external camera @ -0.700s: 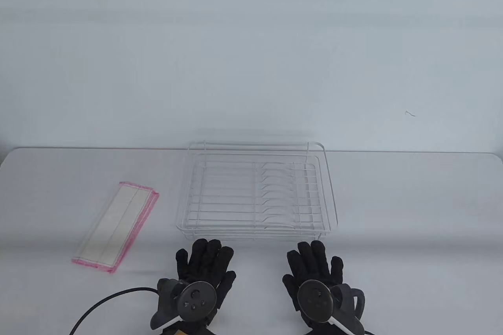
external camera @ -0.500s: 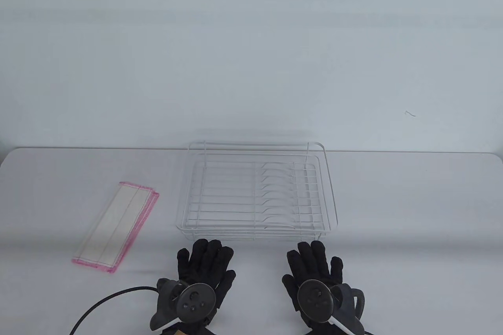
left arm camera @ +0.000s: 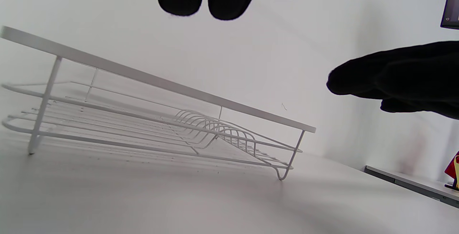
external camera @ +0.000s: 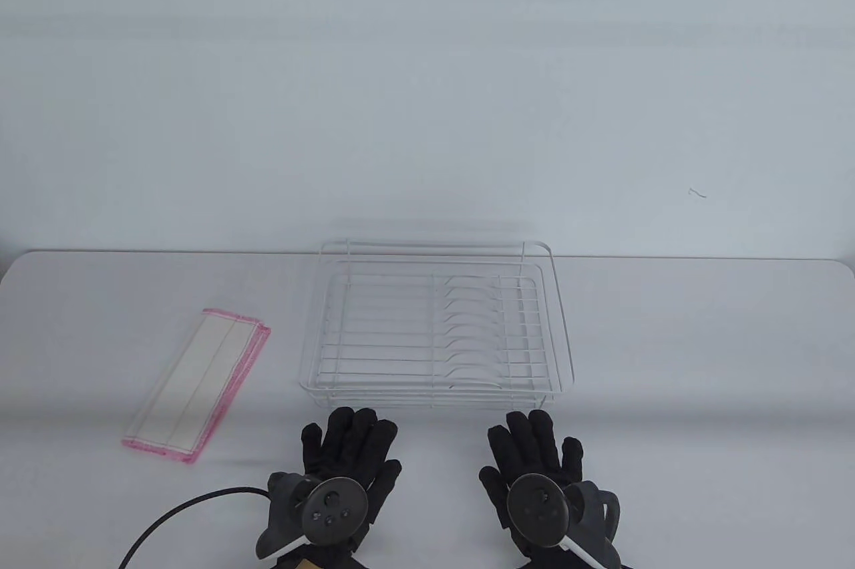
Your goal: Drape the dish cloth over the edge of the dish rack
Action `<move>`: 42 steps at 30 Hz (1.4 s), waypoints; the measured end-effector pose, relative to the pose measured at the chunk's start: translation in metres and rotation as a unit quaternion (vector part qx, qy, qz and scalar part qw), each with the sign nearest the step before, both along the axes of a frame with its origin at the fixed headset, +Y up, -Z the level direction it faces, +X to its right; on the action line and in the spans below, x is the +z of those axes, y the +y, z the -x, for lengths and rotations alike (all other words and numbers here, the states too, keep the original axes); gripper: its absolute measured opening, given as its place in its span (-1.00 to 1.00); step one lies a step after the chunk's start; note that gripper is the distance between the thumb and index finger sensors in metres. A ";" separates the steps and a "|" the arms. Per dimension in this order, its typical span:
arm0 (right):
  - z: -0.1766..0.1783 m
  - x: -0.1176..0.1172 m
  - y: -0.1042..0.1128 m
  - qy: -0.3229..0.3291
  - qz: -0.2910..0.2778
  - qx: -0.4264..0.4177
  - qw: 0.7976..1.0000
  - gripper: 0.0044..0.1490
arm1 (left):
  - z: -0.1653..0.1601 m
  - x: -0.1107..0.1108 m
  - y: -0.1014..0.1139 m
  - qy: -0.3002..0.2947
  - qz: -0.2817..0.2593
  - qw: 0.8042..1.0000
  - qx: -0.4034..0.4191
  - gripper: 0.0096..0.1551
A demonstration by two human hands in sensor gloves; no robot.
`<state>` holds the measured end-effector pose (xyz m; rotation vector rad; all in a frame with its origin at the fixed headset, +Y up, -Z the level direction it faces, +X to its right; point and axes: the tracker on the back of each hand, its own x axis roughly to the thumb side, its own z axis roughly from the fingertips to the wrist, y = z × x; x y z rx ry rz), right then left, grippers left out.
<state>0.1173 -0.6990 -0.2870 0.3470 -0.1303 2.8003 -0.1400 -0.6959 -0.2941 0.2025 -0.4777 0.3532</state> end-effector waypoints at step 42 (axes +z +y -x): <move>0.000 -0.002 0.008 0.024 0.026 -0.053 0.998 -0.27 | 0.219 -0.085 -0.048 0.304 0.218 0.924 -0.079 -0.35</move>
